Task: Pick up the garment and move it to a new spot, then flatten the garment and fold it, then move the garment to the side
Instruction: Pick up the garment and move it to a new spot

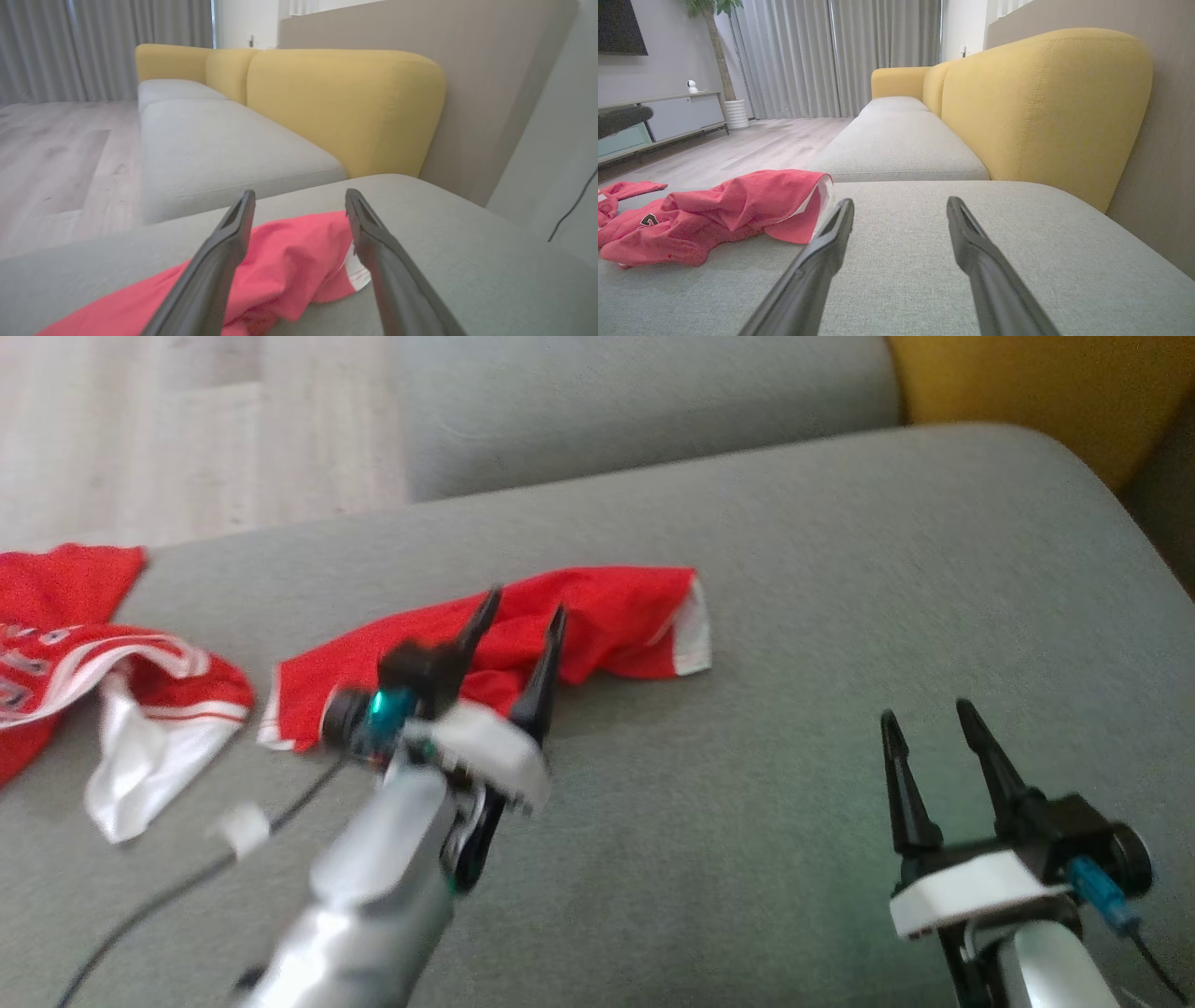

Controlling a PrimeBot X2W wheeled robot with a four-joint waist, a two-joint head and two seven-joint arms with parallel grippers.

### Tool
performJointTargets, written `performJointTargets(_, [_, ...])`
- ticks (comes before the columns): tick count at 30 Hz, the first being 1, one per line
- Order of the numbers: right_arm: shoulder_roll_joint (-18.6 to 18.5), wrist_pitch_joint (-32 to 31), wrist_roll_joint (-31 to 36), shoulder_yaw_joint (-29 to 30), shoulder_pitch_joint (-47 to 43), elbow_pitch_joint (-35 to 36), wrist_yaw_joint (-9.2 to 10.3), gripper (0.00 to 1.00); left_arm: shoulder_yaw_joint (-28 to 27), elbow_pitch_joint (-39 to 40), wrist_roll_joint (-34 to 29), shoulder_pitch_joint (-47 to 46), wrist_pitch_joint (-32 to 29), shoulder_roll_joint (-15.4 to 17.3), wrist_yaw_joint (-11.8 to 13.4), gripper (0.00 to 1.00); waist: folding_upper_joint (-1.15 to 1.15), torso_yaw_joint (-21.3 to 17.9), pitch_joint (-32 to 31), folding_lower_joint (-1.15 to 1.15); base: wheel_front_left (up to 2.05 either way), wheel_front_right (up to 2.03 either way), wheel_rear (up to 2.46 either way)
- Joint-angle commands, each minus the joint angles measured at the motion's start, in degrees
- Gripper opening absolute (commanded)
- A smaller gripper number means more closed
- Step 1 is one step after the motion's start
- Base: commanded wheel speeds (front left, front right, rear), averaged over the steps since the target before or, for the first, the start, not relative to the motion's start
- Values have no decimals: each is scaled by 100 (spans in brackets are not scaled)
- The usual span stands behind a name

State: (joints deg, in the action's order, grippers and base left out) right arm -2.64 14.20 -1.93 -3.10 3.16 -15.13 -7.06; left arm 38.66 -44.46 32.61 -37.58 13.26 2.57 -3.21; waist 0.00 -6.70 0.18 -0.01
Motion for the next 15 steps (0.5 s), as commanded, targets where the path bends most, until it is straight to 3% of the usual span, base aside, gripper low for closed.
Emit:
performJointTargets(1, [-24,54,6,-62,16,175,-43,100,-292,264,69,124,101,218,133,100,0,330,-279,1,0,0,0])
performJointTargets(15, [-24,66,-293,-28,-523,190,-43,100,-1005,1692,137,2263,172,928,804,100,0,788,-598,1,0,0,0])
